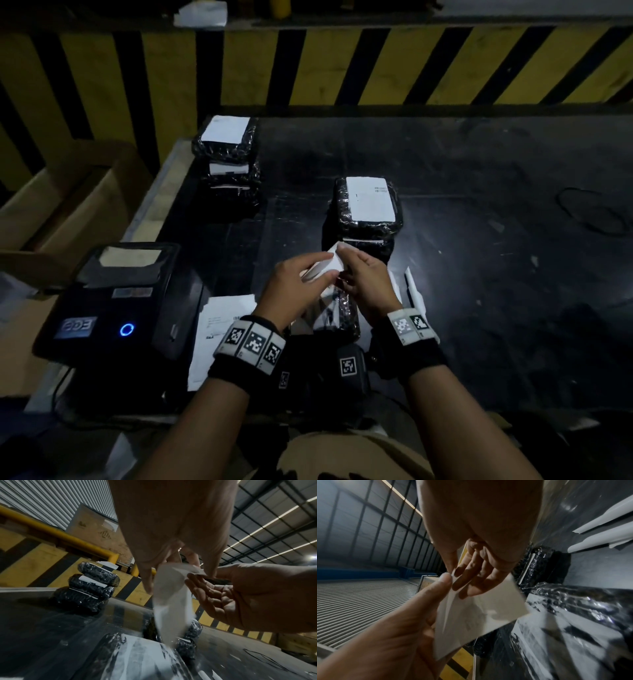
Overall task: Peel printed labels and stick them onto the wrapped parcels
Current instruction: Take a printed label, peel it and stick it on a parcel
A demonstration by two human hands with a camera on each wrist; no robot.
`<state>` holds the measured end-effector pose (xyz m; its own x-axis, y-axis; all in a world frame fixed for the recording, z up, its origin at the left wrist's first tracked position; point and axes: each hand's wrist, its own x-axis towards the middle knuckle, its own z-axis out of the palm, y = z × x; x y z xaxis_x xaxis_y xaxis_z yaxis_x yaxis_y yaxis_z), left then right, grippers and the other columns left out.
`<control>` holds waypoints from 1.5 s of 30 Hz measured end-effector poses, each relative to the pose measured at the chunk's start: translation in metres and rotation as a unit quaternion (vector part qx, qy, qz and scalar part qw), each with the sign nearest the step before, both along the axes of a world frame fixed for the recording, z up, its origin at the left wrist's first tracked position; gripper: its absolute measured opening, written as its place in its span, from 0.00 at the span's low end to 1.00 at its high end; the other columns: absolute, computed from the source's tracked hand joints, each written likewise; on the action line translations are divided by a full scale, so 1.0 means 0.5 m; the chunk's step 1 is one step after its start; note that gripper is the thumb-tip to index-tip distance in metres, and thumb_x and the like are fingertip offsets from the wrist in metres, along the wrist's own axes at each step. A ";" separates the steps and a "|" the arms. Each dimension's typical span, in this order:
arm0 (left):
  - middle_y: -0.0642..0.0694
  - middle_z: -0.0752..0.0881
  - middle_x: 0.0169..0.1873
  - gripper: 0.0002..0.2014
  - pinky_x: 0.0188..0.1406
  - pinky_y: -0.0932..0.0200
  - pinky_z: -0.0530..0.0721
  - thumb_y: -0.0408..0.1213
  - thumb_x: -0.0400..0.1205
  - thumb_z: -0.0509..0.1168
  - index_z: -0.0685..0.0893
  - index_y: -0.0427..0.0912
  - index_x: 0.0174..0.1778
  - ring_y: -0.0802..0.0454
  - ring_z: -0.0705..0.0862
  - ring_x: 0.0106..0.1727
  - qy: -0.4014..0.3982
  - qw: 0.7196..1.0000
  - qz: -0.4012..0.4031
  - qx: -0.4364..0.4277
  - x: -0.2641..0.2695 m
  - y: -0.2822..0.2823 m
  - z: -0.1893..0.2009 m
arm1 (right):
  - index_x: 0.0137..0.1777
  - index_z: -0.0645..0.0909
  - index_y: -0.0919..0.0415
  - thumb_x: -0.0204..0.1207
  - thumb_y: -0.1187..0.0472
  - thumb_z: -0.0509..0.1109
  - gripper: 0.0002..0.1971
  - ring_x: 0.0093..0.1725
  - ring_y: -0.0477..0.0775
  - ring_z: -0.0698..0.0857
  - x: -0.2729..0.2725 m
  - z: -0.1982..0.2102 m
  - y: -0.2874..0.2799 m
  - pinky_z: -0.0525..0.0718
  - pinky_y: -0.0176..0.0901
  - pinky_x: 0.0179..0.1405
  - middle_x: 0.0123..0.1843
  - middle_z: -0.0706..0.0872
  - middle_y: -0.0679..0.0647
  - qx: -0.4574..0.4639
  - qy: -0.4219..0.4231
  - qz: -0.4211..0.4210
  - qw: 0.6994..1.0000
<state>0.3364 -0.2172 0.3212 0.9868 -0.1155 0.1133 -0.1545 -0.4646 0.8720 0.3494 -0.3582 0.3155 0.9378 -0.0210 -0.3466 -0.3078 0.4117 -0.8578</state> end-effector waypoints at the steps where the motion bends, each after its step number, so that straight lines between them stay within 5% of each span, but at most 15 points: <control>1: 0.57 0.88 0.57 0.16 0.61 0.64 0.82 0.45 0.76 0.74 0.87 0.54 0.60 0.65 0.84 0.59 0.004 1.000 0.002 0.003 0.005 -0.003 0.001 | 0.49 0.86 0.60 0.81 0.60 0.68 0.06 0.32 0.48 0.87 0.004 0.003 -0.005 0.84 0.36 0.32 0.34 0.88 0.55 0.006 -0.002 0.010 1.000; 7: 0.57 0.86 0.60 0.14 0.61 0.68 0.81 0.42 0.79 0.71 0.87 0.50 0.61 0.67 0.83 0.60 -0.016 1.000 0.020 -0.010 0.025 -0.020 0.006 | 0.38 0.80 0.63 0.83 0.64 0.64 0.11 0.24 0.42 0.83 0.028 0.005 -0.027 0.85 0.35 0.36 0.23 0.84 0.49 0.032 -0.029 0.046 0.998; 11: 0.57 0.86 0.57 0.12 0.57 0.73 0.81 0.37 0.79 0.71 0.88 0.45 0.59 0.67 0.84 0.59 -0.056 0.998 0.026 -0.013 0.030 -0.027 0.003 | 0.50 0.84 0.70 0.81 0.62 0.68 0.10 0.44 0.56 0.89 0.039 -0.006 -0.027 0.88 0.39 0.46 0.46 0.90 0.67 0.026 -0.029 0.049 0.998; 14: 0.58 0.86 0.55 0.13 0.54 0.75 0.81 0.38 0.78 0.72 0.89 0.45 0.58 0.66 0.84 0.57 -0.056 0.998 0.035 -0.019 0.035 -0.027 0.003 | 0.51 0.85 0.70 0.82 0.59 0.67 0.12 0.50 0.60 0.89 0.041 -0.006 -0.026 0.87 0.42 0.51 0.50 0.89 0.69 0.040 -0.030 0.066 0.997; 17: 0.57 0.88 0.53 0.12 0.55 0.71 0.83 0.38 0.79 0.72 0.89 0.46 0.58 0.65 0.86 0.56 -0.033 0.997 0.048 -0.046 0.040 -0.024 0.004 | 0.46 0.86 0.64 0.82 0.60 0.65 0.10 0.48 0.54 0.89 0.036 -0.002 -0.026 0.86 0.40 0.48 0.46 0.90 0.61 0.051 -0.038 0.077 0.995; 20: 0.55 0.90 0.51 0.11 0.54 0.69 0.84 0.39 0.80 0.70 0.89 0.47 0.57 0.66 0.87 0.53 -0.022 0.996 0.061 -0.060 0.044 -0.023 0.006 | 0.50 0.85 0.69 0.82 0.65 0.65 0.08 0.50 0.55 0.89 0.033 -0.006 -0.025 0.87 0.41 0.49 0.50 0.90 0.64 0.050 -0.053 0.077 0.994; 27: 0.61 0.88 0.46 0.09 0.50 0.75 0.82 0.37 0.81 0.69 0.89 0.47 0.56 0.70 0.86 0.50 -0.025 0.997 0.053 -0.057 0.040 -0.025 0.004 | 0.47 0.85 0.64 0.81 0.65 0.66 0.06 0.49 0.54 0.90 0.026 -0.011 -0.026 0.87 0.47 0.52 0.47 0.91 0.60 0.023 -0.055 0.073 0.996; 31: 0.59 0.89 0.46 0.09 0.52 0.70 0.84 0.36 0.81 0.69 0.90 0.48 0.55 0.68 0.87 0.51 -0.024 0.997 0.050 -0.057 0.036 -0.025 0.000 | 0.47 0.86 0.63 0.82 0.65 0.66 0.07 0.48 0.51 0.91 0.019 -0.007 -0.031 0.88 0.41 0.46 0.44 0.92 0.56 0.028 -0.045 0.069 0.996; 45: 0.57 0.91 0.46 0.08 0.52 0.64 0.86 0.36 0.80 0.70 0.91 0.49 0.53 0.65 0.88 0.49 -0.024 0.997 0.053 -0.053 0.018 -0.028 -0.002 | 0.49 0.85 0.67 0.81 0.65 0.67 0.06 0.47 0.53 0.91 0.003 -0.008 -0.033 0.89 0.44 0.48 0.45 0.90 0.61 0.000 -0.061 0.075 0.995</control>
